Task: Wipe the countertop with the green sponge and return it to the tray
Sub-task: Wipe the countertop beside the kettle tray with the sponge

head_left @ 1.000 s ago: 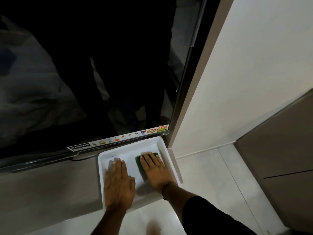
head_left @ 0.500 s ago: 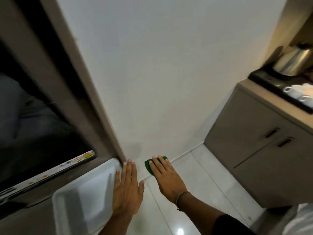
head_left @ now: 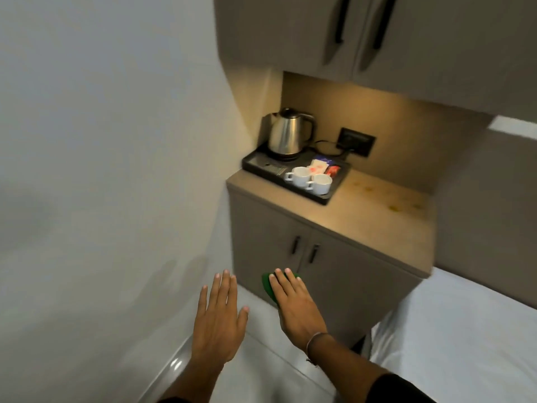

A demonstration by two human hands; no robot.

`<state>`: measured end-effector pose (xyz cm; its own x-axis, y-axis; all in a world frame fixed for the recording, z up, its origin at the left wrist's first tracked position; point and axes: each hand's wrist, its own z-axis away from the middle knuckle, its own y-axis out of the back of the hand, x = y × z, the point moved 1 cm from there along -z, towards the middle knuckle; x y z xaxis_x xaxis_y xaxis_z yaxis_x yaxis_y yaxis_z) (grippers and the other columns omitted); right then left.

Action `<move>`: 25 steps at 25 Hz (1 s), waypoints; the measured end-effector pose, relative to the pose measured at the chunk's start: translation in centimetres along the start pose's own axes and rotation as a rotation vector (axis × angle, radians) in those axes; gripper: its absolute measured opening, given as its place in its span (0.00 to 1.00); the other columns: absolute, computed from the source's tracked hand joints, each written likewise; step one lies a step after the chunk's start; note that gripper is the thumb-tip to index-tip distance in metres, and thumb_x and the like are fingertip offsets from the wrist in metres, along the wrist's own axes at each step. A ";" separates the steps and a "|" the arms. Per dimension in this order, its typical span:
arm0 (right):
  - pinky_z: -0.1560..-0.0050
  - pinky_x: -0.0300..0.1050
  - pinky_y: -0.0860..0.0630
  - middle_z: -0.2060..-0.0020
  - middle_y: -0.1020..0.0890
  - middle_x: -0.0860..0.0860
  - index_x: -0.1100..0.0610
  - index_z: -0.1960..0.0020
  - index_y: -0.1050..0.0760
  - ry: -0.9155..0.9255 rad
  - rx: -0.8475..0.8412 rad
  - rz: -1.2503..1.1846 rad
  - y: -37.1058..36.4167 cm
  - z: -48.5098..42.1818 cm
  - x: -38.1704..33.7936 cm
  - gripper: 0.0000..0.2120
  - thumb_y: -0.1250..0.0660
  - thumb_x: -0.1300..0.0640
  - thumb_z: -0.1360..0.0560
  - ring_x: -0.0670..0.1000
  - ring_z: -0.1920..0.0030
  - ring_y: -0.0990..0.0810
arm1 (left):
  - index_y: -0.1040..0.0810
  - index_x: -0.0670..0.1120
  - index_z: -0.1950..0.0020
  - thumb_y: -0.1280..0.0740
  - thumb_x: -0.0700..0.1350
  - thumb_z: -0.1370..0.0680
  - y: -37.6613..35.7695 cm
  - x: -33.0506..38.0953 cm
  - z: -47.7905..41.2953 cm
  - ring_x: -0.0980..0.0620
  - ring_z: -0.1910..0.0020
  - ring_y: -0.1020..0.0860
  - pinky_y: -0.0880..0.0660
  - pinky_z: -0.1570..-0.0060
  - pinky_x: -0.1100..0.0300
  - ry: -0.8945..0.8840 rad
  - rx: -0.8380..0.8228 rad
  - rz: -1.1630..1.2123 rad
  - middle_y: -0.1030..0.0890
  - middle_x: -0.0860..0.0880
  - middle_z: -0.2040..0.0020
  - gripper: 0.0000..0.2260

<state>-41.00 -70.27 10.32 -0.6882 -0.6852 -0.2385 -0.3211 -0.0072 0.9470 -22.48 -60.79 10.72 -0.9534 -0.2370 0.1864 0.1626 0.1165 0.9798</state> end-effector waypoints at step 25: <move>0.19 0.52 0.57 0.17 0.52 0.48 0.51 0.17 0.56 -0.757 -0.099 0.050 8.6 -8.0 38.6 0.35 0.40 0.51 0.18 0.51 0.18 0.56 | 0.54 0.46 0.16 0.52 0.62 0.16 -11.4 30.3 -39.6 0.43 0.16 0.56 0.55 0.19 0.35 -0.614 -0.258 0.054 0.51 0.44 0.14 0.33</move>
<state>-65.09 -102.60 10.95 -0.9701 -0.0004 -0.2428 -0.2420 -0.0792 0.9670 -43.12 -107.47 8.05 -0.9013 0.3634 0.2357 0.1973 -0.1399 0.9703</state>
